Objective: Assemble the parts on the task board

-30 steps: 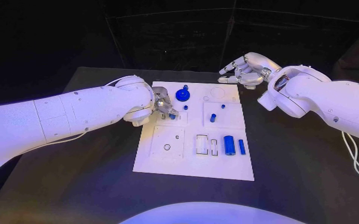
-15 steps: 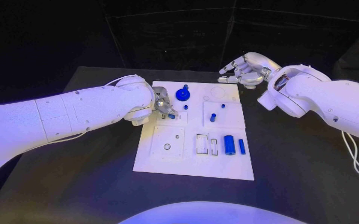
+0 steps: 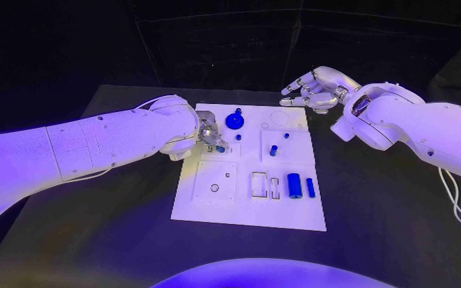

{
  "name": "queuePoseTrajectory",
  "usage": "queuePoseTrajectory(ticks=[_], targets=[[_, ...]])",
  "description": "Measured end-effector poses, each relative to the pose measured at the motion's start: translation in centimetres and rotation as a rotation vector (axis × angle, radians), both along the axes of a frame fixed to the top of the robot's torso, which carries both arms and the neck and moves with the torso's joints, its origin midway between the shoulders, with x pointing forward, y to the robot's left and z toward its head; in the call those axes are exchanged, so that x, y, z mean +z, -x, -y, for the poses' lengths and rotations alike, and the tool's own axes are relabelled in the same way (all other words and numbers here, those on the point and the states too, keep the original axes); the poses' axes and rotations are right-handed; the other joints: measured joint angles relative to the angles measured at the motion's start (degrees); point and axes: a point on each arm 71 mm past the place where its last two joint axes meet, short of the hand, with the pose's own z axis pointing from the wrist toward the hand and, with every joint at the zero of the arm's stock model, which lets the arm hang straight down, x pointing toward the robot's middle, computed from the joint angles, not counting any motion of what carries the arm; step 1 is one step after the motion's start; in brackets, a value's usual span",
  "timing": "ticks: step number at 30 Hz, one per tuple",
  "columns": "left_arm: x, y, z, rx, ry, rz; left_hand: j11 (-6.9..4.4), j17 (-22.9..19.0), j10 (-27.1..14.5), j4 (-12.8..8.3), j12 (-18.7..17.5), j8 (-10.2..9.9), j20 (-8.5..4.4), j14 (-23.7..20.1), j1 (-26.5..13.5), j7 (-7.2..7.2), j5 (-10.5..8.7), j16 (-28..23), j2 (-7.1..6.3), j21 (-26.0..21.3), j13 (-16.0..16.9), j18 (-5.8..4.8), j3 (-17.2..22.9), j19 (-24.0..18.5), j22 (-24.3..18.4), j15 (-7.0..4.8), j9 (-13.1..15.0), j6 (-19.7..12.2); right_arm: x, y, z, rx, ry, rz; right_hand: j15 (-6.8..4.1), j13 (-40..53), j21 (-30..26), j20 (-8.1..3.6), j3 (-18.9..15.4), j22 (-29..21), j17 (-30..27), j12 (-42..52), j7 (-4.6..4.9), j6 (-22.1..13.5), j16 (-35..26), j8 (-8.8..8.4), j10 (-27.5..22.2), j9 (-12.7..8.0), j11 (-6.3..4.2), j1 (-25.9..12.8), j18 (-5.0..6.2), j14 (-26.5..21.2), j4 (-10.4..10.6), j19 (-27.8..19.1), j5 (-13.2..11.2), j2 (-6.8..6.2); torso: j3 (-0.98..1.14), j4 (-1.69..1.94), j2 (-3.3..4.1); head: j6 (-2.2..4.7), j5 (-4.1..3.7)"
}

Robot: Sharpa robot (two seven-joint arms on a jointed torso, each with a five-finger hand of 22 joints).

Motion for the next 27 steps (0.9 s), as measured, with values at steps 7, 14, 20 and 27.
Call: queuePoseTrajectory(ticks=[7, 14, 20, 27], targets=[[-0.05, -0.12, -0.01, 0.003, -0.004, 0.0, -0.22, 0.0, 0.4, -3.67, 0.66, 0.59, 0.0, 0.0, -3.89, -0.32, -0.17, 0.0, -1.55, 0.21, 0.47, 0.0, 3.67, 0.0, 0.43, 0.0, 0.27, 0.51, -0.01, 0.0, 0.01, 0.0, 0.0, 0.0, 0.0, -0.02, 0.0, 0.0, -0.2, -0.13, -0.03, 0.0, 0.0, 0.0, 0.0, 0.0, 0.0, 0.0, 0.0, 0.0, 0.0, 0.0, 0.2, 0.0, 0.0, 0.0, 0.02, -0.03, 0.01, -0.05, -0.08], [-0.13, -0.24, -0.06, 0.007, -0.008, -0.001, -0.41, 0.0, 1.03, -3.82, 1.56, 0.99, 0.0, 0.0, -7.18, -0.96, -0.14, 0.0, -2.38, 0.87, 1.26, -0.18, 2.82, 0.0, 1.37, 0.0, 0.59, 1.32, -0.02, -0.03, -0.06, 0.001, 0.001, 0.0, 0.0, -0.09, 0.0, 0.0, -0.21, -0.21, -0.08, 0.0, 0.0, 0.0, 0.0, 0.0, 0.0, 0.0, 0.0, 0.0, 0.0, 0.0, 0.21, 0.0, 0.0, 0.0, 0.03, -0.02, 0.01, -0.16, -0.07], [-0.18, -0.27, -0.05, 0.008, -0.011, -0.002, -0.54, 0.0, 1.55, -2.66, 2.37, 1.66, 0.0, 0.0, -9.26, -0.96, -0.1, 0.0, -2.68, 1.37, 1.94, -0.88, 0.73, 0.0, 2.15, 0.0, 0.88, 1.75, -0.02, -0.05, -0.05, 0.001, 0.001, 0.0, 0.0, -0.13, 0.0, 0.0, -0.21, -0.28, -0.07, 0.0, 0.0, 0.0, -0.18, 0.0, 0.0, 0.0, 0.0, 0.0, 0.0, 0.0, 0.21, 0.0, 0.0, 0.0, 0.03, -0.02, 0.01, -0.24, -0.03], [-0.19, -0.29, -0.02, 0.008, -0.012, -0.002, -0.76, 0.0, 1.77, -1.65, 2.71, 1.92, 0.0, 0.0, -10.32, -1.28, -0.1, 0.0, -2.39, 1.81, 2.13, -0.88, -1.23, 0.0, 2.36, 0.0, 1.08, 2.07, -0.02, -0.05, -0.04, 0.001, 0.001, 0.0, 0.0, -0.15, 0.0, 0.0, -0.2, -0.27, -0.07, 0.0, 0.0, 0.0, -0.21, 0.0, 0.0, 0.0, 0.0, 0.0, 0.0, 0.0, 0.2, 0.0, 0.0, 0.0, 0.03, -0.02, 0.01, -0.27, -0.22]])
